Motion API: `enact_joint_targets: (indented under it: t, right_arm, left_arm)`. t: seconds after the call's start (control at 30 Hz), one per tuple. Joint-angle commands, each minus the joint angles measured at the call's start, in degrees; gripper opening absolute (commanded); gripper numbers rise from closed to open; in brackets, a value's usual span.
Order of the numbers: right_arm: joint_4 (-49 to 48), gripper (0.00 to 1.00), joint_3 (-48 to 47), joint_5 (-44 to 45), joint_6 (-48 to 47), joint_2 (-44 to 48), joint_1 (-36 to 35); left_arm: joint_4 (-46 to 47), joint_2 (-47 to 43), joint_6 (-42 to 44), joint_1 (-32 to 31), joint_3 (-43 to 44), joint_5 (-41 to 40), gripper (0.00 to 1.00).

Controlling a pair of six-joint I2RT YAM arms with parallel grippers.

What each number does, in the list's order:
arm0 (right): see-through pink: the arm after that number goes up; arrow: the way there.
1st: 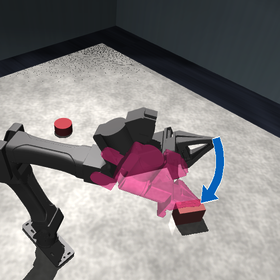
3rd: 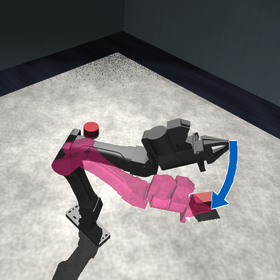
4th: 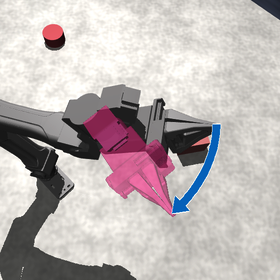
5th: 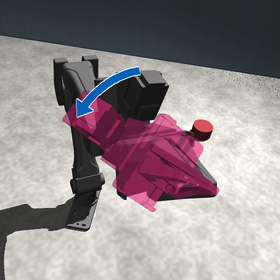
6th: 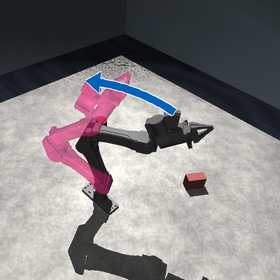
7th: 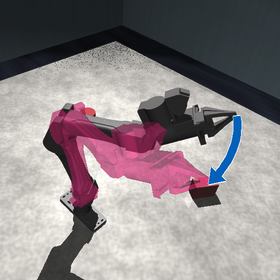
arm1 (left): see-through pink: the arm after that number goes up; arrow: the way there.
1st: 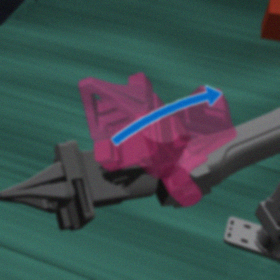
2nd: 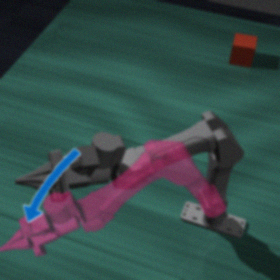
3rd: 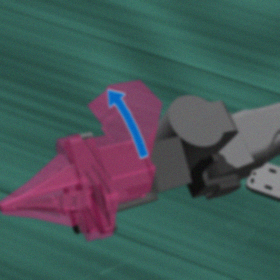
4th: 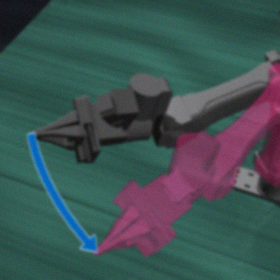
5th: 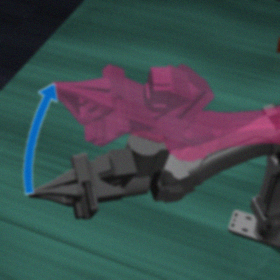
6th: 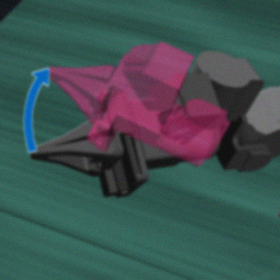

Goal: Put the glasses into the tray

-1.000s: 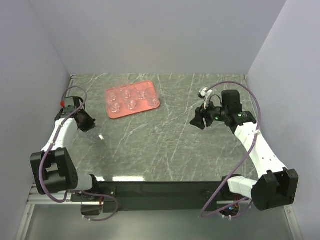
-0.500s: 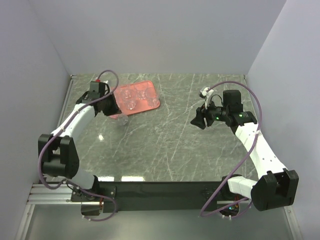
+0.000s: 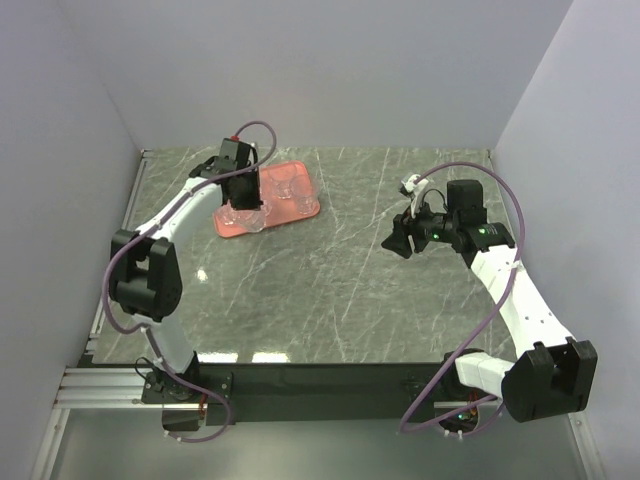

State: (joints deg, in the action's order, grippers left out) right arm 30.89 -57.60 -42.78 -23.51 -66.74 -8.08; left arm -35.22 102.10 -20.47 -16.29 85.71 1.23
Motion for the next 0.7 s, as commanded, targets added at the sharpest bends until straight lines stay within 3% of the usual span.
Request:
enact_joint_targets:
  t: [0.0, 0.67]
  right_arm:
    - [-0.7, 0.61, 0.4, -1.0, -0.5, 1.8, 0.6]
    - [-0.6, 0.61, 0.4, -1.1, -0.6, 1.6, 0.8]
  left_arm:
    - [-2.0, 1.3, 2.4, -1.0, 5.1, -4.7, 0.00]
    - [-5.5, 12.9, 7.2, -5.1, 16.3, -9.1, 0.00]
